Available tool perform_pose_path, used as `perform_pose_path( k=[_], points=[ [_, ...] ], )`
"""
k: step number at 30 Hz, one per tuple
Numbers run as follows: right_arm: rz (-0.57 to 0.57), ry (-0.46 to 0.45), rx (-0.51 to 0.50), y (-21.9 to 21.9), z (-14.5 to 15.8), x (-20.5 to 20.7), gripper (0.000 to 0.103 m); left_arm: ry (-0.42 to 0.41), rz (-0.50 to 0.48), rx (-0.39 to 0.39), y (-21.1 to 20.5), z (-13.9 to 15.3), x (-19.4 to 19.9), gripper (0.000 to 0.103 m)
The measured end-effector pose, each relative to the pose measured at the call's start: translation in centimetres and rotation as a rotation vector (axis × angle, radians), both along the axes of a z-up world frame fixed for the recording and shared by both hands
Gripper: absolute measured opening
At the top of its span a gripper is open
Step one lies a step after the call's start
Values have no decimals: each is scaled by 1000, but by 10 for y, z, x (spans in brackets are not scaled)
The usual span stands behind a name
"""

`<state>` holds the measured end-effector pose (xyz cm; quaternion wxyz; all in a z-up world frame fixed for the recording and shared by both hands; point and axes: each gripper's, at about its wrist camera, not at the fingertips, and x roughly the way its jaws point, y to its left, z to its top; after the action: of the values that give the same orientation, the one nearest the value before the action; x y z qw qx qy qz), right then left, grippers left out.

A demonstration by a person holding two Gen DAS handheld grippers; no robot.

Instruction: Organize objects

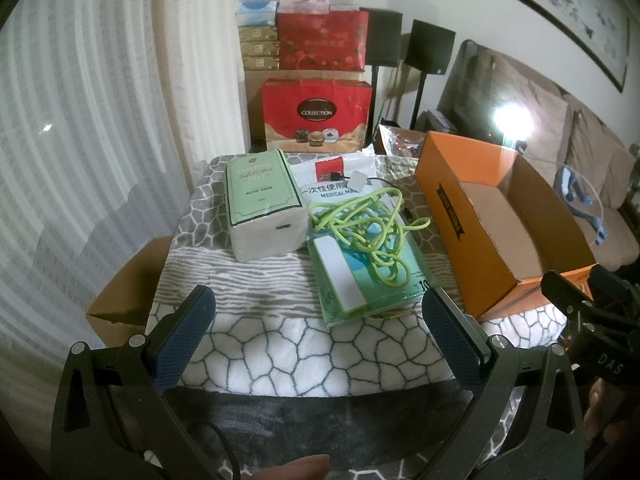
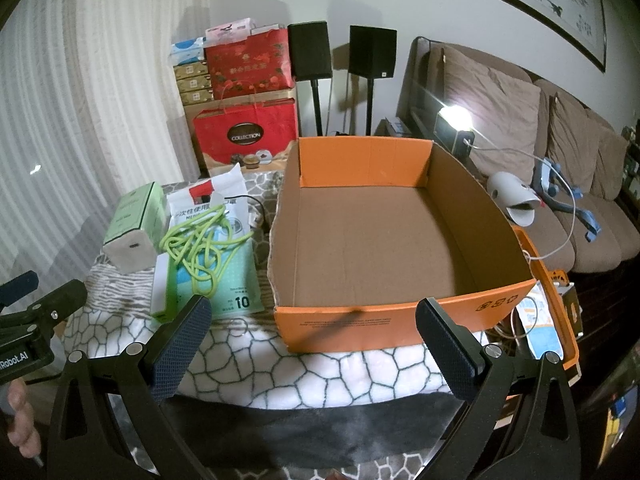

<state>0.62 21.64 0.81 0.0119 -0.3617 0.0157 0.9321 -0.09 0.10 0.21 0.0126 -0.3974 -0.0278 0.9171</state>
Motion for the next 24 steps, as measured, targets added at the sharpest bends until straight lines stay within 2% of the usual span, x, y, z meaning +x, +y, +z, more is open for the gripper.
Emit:
perform_pose_path(
  k=[8,24],
  points=[
    [-3,-2,0,2,-1,-1,103,1,2,-4,1,1,-1,103],
    [-58,-12,8,27,-2,-20,103,9,30,-49,-15,-3,-32,103]
  ],
)
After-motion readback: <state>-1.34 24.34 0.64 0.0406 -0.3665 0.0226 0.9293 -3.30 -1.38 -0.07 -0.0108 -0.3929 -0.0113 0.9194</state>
